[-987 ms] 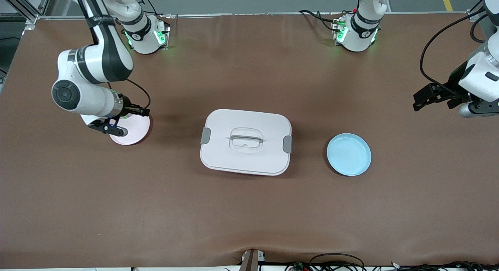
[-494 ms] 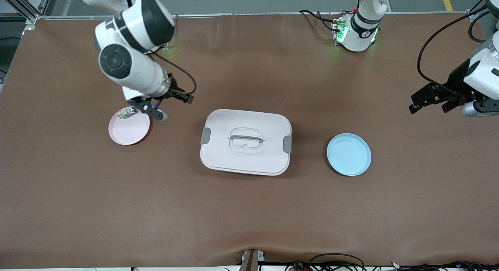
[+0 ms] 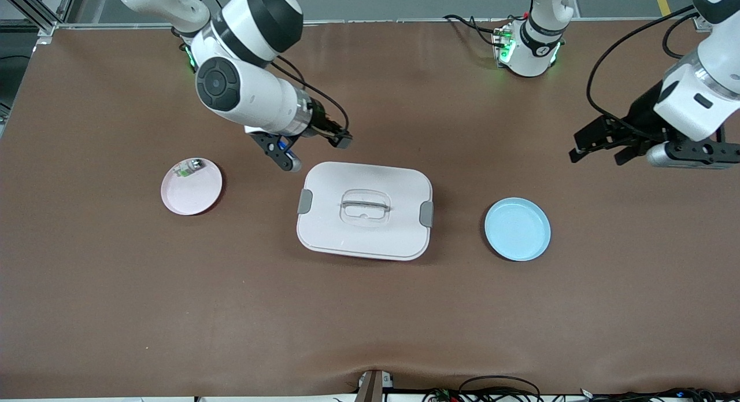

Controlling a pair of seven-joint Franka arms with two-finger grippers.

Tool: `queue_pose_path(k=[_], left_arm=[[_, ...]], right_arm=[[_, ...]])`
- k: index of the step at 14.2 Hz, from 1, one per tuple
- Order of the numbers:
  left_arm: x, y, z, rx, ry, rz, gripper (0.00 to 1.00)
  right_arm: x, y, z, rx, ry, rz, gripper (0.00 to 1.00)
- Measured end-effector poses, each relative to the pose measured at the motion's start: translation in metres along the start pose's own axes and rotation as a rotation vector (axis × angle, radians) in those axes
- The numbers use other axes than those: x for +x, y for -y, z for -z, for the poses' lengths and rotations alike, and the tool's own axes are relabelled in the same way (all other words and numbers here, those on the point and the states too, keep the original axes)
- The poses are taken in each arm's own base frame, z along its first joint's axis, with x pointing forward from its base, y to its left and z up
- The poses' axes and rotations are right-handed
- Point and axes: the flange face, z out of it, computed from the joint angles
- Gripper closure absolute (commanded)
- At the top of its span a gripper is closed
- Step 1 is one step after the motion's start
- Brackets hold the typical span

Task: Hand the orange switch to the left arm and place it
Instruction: 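Lift the switch over the box with the right gripper while the left gripper approaches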

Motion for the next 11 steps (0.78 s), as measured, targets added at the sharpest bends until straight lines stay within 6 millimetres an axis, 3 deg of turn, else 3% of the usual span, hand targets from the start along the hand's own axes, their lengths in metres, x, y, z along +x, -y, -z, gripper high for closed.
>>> queue_pose_path(k=[5, 9, 11], left_arm=[[-0.008, -0.048, -0.016, -0.094, 0.025, -0.036, 0.00], [-0.024, -0.112, -0.038, -0.140, -0.061, -0.119, 0.00], [-0.034, -0.120, -0.052, -0.167, -0.083, -0.117, 0.00]], right_arm=[[-0.026, 0.031, -0.015, 0.148, 0.043, -0.104, 0.79], [-0.044, 0.049, -0.025, 0.220, 0.050, -0.167, 0.79], [-0.053, 0.059, -0.033, 0.252, 0.053, -0.201, 0.79]])
